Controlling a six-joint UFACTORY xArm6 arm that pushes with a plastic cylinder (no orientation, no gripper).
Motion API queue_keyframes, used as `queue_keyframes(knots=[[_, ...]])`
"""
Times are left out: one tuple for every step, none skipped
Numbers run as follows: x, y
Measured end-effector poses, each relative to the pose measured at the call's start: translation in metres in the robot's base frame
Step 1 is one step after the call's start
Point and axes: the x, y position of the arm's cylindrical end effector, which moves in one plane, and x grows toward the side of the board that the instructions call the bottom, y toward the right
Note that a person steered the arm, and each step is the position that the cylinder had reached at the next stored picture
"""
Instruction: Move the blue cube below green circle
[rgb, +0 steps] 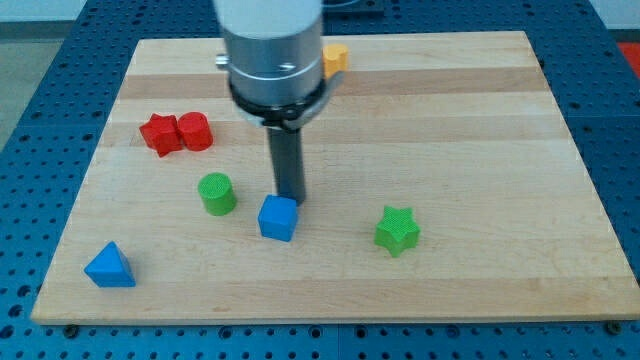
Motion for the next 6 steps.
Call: queue_keyframes(knots=[[0.0,-0.031],[0.0,-0.048],[0.0,0.02],[0.01,0.062],[0.043,0.046],[0.05,0.031]])
